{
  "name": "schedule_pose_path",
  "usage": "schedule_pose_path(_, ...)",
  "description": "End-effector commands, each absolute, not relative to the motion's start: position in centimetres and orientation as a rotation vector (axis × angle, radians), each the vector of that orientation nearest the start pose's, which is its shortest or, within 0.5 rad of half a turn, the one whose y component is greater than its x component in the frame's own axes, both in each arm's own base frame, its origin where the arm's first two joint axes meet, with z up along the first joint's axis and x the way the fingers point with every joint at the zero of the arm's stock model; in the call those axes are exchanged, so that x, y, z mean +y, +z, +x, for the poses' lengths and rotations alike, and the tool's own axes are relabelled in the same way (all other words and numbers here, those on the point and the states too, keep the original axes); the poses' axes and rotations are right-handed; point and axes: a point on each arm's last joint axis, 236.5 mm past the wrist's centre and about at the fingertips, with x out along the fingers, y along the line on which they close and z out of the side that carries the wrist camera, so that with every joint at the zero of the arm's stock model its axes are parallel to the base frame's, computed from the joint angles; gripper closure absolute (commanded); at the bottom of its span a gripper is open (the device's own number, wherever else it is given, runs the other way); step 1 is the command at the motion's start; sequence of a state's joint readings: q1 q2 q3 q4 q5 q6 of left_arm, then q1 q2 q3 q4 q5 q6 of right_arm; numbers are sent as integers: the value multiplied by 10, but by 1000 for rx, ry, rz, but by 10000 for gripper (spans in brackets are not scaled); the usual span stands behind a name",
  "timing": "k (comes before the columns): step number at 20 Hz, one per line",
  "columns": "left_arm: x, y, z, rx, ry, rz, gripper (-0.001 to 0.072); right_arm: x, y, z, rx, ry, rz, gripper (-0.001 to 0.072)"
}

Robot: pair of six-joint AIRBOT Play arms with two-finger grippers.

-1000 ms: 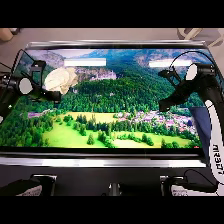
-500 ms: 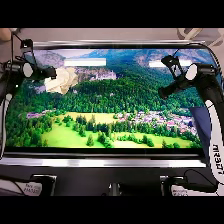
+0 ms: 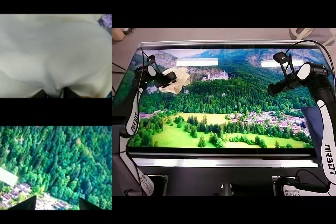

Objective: Fold the shirts.

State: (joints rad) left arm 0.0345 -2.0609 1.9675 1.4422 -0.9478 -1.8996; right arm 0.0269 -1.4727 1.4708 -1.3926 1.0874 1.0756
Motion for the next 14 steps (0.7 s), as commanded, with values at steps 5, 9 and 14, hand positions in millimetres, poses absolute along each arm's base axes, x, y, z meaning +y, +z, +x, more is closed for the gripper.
schedule_pose_path(5,-30,58,615,885,-57,-213,681,34,121,503,788,350,-530,182)
schedule_pose_path(9,-110,262,540,564,-274,-40,680,27,256,485,507,248,-579,181)
schedule_pose_path(14,-205,399,381,336,-563,40,680,25,376,383,276,177,-571,181)
